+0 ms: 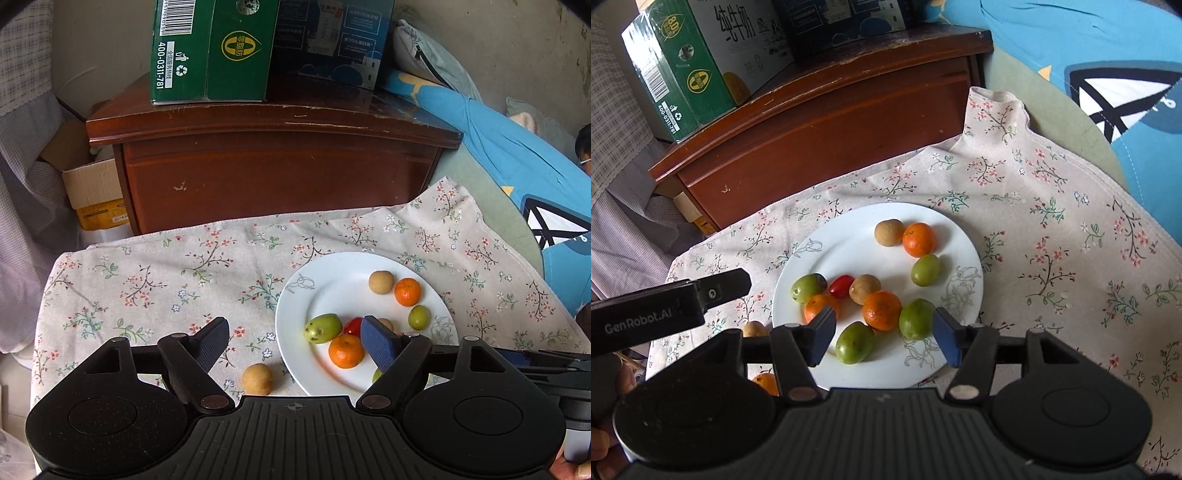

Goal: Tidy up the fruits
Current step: 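Grasp a red cherry tomato from the table with the right tool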

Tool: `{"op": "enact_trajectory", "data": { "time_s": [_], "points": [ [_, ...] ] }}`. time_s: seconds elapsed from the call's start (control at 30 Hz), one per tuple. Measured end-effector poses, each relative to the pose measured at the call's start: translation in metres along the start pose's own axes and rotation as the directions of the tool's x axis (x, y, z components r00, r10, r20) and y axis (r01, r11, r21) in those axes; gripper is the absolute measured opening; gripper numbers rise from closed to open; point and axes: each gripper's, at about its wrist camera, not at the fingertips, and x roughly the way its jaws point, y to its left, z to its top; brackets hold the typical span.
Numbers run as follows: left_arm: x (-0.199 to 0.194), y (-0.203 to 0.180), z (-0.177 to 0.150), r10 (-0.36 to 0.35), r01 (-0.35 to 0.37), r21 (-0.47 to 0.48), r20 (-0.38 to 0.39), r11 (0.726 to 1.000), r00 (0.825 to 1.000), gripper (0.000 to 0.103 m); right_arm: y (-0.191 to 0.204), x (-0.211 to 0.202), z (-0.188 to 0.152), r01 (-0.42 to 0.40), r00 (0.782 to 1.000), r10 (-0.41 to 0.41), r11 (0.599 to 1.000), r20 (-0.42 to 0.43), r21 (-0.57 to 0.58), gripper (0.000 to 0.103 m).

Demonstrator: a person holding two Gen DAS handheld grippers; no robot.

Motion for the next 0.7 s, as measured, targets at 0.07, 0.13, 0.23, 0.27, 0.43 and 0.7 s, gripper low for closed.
{"op": "enact_trajectory", "data": {
  "time_s": [0.07, 0.13, 0.23, 0.27, 0.43, 0.7],
  "points": [
    [-0.006, 0.001, -0.005, 0.014, -0.014, 0.012, -0.013, 1.0, 1.0, 0.079, 0.003, -0.004, -0.004, 0.01, 1.0, -0.01, 1.0, -0.003, -0.023, 0.059],
    [-0.013, 0.003, -0.012, 0.025, -0.024, 0.011, -0.022, 1.0, 0.999, 0.079, 0.005, -0.008, -0.008, 0.018, 1.0, -0.018, 0.999, -0.011, -0.038, 0.059],
    [-0.023, 0.006, -0.022, 0.018, -0.018, 0.009, -0.038, 1.0, 0.999, 0.08, 0.006, -0.013, -0.013, 0.002, 1.0, -0.003, 0.999, -0.02, -0.037, 0.061],
    [-0.026, 0.006, -0.025, 0.019, -0.018, 0.011, -0.044, 1.0, 0.999, 0.08, 0.007, -0.015, -0.015, -0.003, 1.0, 0.002, 0.999, -0.023, -0.035, 0.063],
    [-0.039, 0.012, -0.039, 0.008, -0.008, -0.006, -0.063, 1.0, 0.998, 0.08, 0.013, -0.022, -0.025, -0.021, 0.999, 0.018, 0.998, -0.041, -0.055, 0.066],
    [-0.047, 0.019, -0.053, 0.023, -0.025, -0.014, -0.104, 1.0, 0.994, 0.08, 0.026, -0.027, -0.046, -0.058, 0.994, 0.047, 0.993, -0.103, -0.1, 0.066]
  ]
}}
